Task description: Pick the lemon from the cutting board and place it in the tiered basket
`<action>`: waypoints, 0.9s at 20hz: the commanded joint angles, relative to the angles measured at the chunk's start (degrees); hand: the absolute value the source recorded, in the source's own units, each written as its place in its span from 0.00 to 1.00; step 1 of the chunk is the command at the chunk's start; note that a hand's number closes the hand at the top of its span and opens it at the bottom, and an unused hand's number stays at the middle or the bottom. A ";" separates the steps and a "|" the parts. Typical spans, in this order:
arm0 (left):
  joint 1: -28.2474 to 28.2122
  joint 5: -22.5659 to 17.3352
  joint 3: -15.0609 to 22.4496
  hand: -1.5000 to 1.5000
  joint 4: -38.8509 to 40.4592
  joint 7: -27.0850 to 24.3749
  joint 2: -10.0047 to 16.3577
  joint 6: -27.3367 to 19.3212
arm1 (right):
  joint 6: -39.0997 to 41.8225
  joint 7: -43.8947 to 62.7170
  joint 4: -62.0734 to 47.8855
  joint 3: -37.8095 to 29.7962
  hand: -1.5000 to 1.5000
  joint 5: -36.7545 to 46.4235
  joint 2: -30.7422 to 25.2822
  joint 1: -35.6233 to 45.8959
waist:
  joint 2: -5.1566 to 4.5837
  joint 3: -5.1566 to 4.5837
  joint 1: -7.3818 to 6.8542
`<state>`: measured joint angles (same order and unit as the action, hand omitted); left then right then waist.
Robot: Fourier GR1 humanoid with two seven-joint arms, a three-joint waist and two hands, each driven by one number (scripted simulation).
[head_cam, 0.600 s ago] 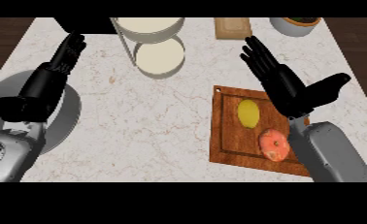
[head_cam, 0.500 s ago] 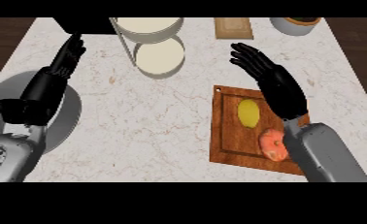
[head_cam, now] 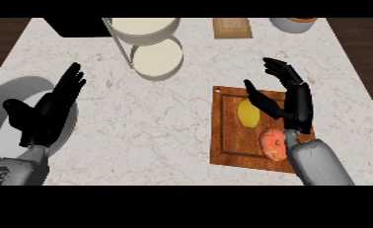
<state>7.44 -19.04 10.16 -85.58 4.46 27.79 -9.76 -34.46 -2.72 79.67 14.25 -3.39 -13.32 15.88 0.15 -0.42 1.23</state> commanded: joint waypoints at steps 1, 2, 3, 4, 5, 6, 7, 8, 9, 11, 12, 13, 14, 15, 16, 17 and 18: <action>-1.76 -2.36 -0.33 0.50 -1.90 3.00 -0.93 -0.03 | -17.87 -0.47 -1.16 3.12 0.00 11.72 5.57 -4.35 | 0.37 0.28 -0.97; -1.28 -2.16 0.17 0.50 -1.35 3.17 -0.83 0.98 | -19.66 0.94 -2.82 3.12 0.00 14.94 4.35 -1.41 | 0.08 0.29 -1.25; -1.71 -1.75 -0.23 0.50 0.83 2.38 -1.52 0.37 | -21.02 3.80 0.47 6.79 0.00 18.74 3.85 -3.46 | 0.21 0.21 -0.53; -5.03 -1.54 0.14 0.50 -2.39 1.04 -1.48 0.43 | -21.16 7.64 0.72 8.11 0.00 21.97 1.90 -3.57 | 0.38 0.22 -1.19; -3.18 -1.78 -0.53 0.50 -1.69 2.35 -1.23 0.24 | -19.58 12.14 -0.44 8.52 0.00 25.09 -1.20 -1.73 | 0.31 0.17 -0.96; -3.69 -1.46 0.22 0.50 -0.77 1.07 -1.78 0.92 | -19.98 16.19 1.37 10.55 0.00 28.68 -1.86 -2.93 | 0.55 0.02 -0.21; -2.73 -1.80 0.55 0.50 -1.70 3.70 -1.63 0.39 | -18.43 19.28 -1.39 10.99 0.00 31.07 -3.08 -2.95 | 0.63 -0.08 -0.08; -3.34 -2.26 -0.45 0.50 -2.28 2.78 -1.08 0.66 | -16.10 20.84 -3.14 10.72 0.00 32.83 -6.13 -4.28 | 0.77 -0.19 -0.06; -3.30 -1.76 -0.31 0.50 -1.00 2.80 -1.02 0.50 | -13.00 23.88 -3.55 10.98 0.00 34.55 -8.04 -2.96 | 0.75 -0.38 0.26; -3.48 -1.18 -0.33 0.50 -0.79 2.49 -1.81 -0.81 | -6.00 29.16 -3.70 11.63 0.00 36.83 -12.21 -2.18 | 0.72 -0.42 0.38; -4.79 -2.14 -0.64 0.50 -1.22 2.31 -0.84 0.86 | -2.19 31.95 -3.65 12.90 0.00 37.18 -12.77 -1.69 | 0.93 -0.59 -0.51; -2.81 -0.82 -0.27 0.50 -1.57 2.58 -1.08 -0.36 | 1.04 34.97 -3.24 15.24 0.00 38.32 -12.38 -2.00 | 0.81 -0.43 0.06; -2.46 -1.04 0.46 0.50 -1.52 3.55 -1.74 -0.40 | 6.17 37.22 -3.22 16.67 0.00 37.18 -12.56 -0.66 | 0.64 -0.53 -0.44; -2.06 -0.68 0.00 0.50 -0.97 2.69 -1.77 -0.68 | 9.57 40.67 -2.56 17.99 0.00 37.33 -12.18 0.02 | 0.54 -0.48 -0.55; -3.18 -1.06 0.50 0.50 -1.96 3.29 -1.84 -0.35 | 12.83 43.11 -0.80 20.13 0.00 37.15 -12.18 -1.49 | 0.90 -0.36 -0.57; -3.21 -1.13 0.19 0.50 -1.25 2.59 -1.60 0.26 | 15.89 47.54 0.00 20.75 0.00 37.38 -11.15 0.76 | 0.72 -0.39 -1.09; -2.54 -1.63 -0.27 0.50 -1.71 3.45 -0.82 0.86 | 19.44 50.77 2.40 21.93 0.00 37.39 -10.95 2.25 | 0.87 -0.29 -1.06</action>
<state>4.51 -20.33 10.16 -87.04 7.38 26.44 -9.63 -26.55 37.12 79.07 31.80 32.54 -23.97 15.59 0.99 -0.83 0.61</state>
